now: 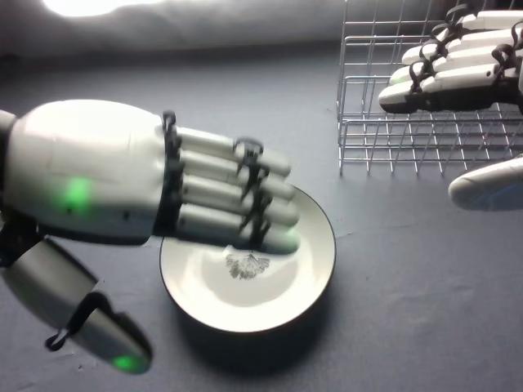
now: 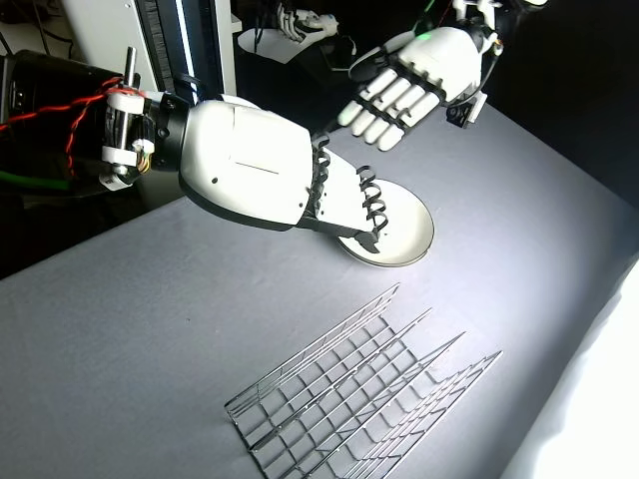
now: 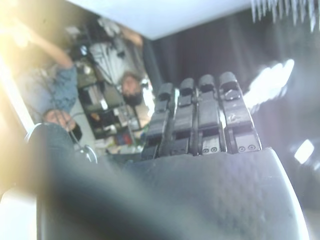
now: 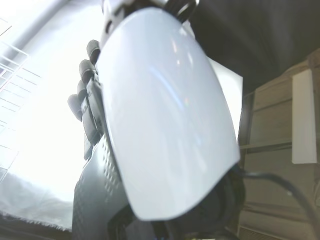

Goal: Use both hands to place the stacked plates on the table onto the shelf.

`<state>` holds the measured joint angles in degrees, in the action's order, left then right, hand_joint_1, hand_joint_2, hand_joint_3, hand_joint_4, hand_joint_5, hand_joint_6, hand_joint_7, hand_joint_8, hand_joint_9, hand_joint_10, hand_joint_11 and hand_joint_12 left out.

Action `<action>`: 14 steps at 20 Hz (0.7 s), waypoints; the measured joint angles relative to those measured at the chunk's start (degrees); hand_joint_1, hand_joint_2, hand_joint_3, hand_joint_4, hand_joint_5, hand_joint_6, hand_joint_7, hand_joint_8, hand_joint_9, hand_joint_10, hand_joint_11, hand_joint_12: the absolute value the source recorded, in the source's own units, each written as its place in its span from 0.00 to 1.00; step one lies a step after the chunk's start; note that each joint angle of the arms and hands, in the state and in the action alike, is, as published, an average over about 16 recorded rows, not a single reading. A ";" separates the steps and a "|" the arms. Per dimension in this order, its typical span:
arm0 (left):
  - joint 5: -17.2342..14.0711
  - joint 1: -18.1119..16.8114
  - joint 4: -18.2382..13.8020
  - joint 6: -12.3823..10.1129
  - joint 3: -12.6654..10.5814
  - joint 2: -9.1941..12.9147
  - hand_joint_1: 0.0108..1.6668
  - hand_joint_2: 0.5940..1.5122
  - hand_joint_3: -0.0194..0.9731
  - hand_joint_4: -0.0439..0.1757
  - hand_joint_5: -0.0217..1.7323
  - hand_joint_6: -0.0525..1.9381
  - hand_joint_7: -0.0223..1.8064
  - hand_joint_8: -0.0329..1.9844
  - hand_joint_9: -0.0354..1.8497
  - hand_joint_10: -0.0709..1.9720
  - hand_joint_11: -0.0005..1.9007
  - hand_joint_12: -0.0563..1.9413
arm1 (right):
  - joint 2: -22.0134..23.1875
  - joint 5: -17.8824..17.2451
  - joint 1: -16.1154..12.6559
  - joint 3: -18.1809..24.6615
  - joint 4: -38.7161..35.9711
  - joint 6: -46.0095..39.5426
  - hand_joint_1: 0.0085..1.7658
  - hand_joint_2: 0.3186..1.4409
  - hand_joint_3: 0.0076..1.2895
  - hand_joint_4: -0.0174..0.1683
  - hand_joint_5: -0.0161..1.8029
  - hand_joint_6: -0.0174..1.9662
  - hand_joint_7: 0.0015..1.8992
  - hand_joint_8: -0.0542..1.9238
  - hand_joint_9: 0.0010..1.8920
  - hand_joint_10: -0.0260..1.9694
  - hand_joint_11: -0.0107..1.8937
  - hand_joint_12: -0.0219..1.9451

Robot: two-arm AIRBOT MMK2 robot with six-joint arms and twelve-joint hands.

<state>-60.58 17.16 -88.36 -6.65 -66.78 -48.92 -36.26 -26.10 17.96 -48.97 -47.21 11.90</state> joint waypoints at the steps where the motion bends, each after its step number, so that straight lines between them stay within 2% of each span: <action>1: -0.50 -0.20 -1.54 -0.69 -0.86 -0.29 0.01 0.55 0.05 0.21 0.05 0.03 0.04 0.02 0.03 0.04 0.01 0.04 | 0.02 -0.08 0.05 0.00 -0.15 0.03 0.00 0.77 0.01 0.09 0.16 0.01 0.13 0.03 0.11 0.01 0.02 0.32; 6: -3.37 -0.85 -8.62 -2.52 -5.20 -2.01 0.00 0.54 0.04 0.20 0.04 0.03 0.03 0.02 0.03 0.04 0.01 0.04 | 0.07 -0.45 0.10 0.00 -0.79 0.17 0.00 0.77 0.01 0.09 0.16 0.01 0.13 0.03 0.10 0.01 0.02 0.32; 9: -4.87 -0.50 -11.65 -1.96 -7.28 -3.00 0.00 0.53 0.04 0.20 0.03 0.03 0.02 0.02 0.03 0.04 0.01 0.04 | 0.08 -0.68 0.14 0.00 -1.13 0.24 0.00 0.77 0.01 0.09 0.16 0.01 0.12 0.03 0.10 0.01 0.02 0.32; 14: -5.86 1.12 -14.63 -0.66 -9.98 -4.94 0.00 0.52 0.03 0.20 0.02 0.03 0.02 0.02 0.03 0.04 0.01 0.04 | 0.08 -0.97 0.53 0.00 -1.33 0.36 0.00 0.77 0.01 0.09 0.15 0.01 0.12 0.03 0.10 0.01 0.02 0.31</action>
<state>-66.44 18.27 -102.99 -7.31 -76.76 -53.85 -36.18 -27.07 18.49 -48.97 -48.54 12.26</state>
